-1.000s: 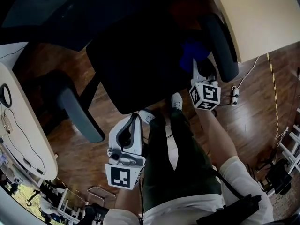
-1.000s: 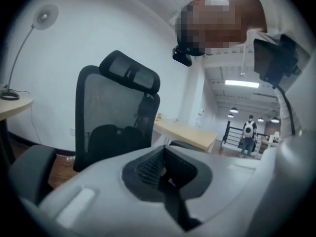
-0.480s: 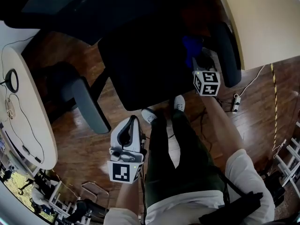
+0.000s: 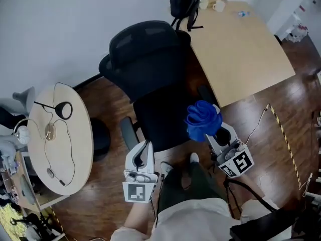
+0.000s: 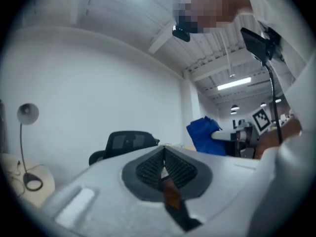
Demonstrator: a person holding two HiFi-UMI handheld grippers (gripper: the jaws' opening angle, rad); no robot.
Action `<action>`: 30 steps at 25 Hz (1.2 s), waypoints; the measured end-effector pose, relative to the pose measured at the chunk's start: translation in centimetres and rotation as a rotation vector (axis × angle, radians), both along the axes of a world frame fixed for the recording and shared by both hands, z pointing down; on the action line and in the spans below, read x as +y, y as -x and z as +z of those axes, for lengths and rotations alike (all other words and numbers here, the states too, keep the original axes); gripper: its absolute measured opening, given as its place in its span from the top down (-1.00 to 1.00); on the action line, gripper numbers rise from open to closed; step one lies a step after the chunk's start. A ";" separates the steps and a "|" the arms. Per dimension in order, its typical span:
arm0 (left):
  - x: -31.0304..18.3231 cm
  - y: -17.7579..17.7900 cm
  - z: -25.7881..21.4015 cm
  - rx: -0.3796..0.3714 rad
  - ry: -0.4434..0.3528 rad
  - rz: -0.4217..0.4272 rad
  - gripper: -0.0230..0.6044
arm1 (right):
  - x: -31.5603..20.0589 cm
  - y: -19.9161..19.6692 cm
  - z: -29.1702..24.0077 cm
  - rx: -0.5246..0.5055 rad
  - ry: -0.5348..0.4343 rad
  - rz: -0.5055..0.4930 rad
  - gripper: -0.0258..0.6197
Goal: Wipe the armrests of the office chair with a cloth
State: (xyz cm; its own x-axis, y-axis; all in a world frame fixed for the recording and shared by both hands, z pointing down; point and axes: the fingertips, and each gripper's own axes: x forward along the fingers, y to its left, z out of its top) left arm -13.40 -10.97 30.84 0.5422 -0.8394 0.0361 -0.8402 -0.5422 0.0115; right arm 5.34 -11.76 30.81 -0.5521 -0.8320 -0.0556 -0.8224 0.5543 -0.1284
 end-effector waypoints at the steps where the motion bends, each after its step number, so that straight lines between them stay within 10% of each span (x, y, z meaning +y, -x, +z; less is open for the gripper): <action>1: 1.0 0.0 -1.5 -0.013 -0.022 0.016 0.93 | 1.1 0.3 -2.1 0.006 -0.040 -0.008 0.65; 20: 31.7 -7.6 -10.5 0.015 -0.039 -0.118 0.91 | 31.6 -7.8 -12.0 -0.045 -0.161 -0.103 0.65; 30: 36.7 -7.9 -12.6 0.035 -0.054 -0.126 0.91 | 37.2 -8.7 -13.1 -0.073 -0.149 -0.108 0.65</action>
State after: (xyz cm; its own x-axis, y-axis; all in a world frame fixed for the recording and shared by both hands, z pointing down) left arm -5.46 25.77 18.21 0.4322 -0.9013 -0.0283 -0.9014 -0.4328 0.0154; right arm 14.07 25.41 17.75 -0.6273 -0.7479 -0.2171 -0.7489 0.6558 -0.0953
